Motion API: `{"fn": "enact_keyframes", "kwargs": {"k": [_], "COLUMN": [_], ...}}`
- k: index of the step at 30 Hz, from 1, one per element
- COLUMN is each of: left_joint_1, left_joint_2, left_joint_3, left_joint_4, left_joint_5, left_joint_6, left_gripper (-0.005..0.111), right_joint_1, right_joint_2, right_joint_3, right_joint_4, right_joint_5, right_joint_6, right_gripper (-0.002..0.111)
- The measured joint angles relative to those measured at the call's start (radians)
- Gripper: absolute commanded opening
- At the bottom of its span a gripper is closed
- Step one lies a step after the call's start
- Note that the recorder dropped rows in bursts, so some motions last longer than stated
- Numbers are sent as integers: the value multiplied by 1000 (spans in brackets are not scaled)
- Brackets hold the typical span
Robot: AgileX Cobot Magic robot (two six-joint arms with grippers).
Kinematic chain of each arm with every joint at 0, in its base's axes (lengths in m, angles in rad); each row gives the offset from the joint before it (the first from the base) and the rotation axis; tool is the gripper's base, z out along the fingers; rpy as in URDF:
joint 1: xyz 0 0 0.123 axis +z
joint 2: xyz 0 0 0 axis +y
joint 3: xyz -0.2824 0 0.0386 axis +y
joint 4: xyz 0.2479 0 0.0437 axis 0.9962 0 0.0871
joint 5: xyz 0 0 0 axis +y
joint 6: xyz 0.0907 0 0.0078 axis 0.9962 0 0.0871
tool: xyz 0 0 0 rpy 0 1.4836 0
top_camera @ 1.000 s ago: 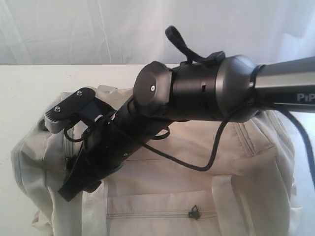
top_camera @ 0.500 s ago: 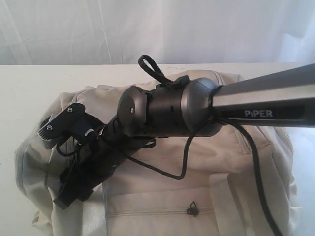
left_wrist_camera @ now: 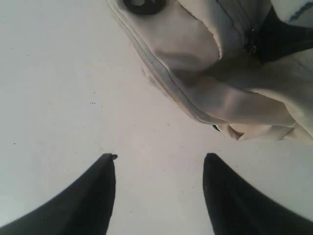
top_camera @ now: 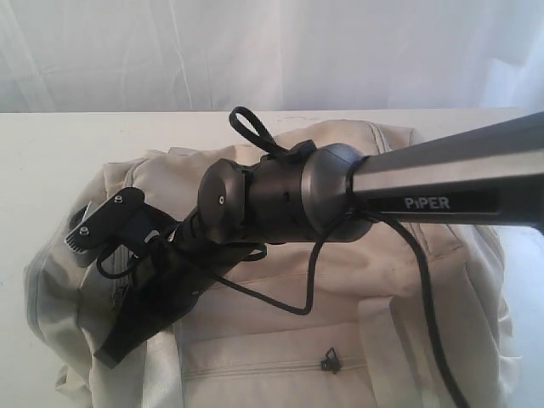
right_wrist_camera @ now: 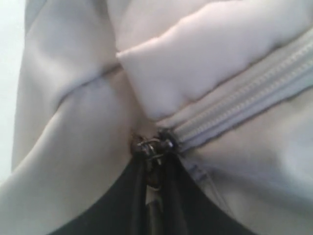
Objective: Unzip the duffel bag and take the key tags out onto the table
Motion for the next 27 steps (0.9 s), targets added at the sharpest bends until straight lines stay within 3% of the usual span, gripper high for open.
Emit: {"fn": "enact_keyframes", "kwargs": {"k": [17,27], "left_joint_1": [0,0], "left_joint_2": [0,0], "left_joint_3": [36,133], "left_joint_4": [-10,-131], "left_joint_5": [-41,-277], "left_joint_6": [0,-2], "left_gripper": [57,57], "right_joint_1": [0,0], "right_joint_2": [-167,-200], "right_joint_3": [0,0], "right_joint_4": [-14,-21], "right_joint_5": [75,94], "right_joint_6": [0,11], "right_gripper": [0,0]}}
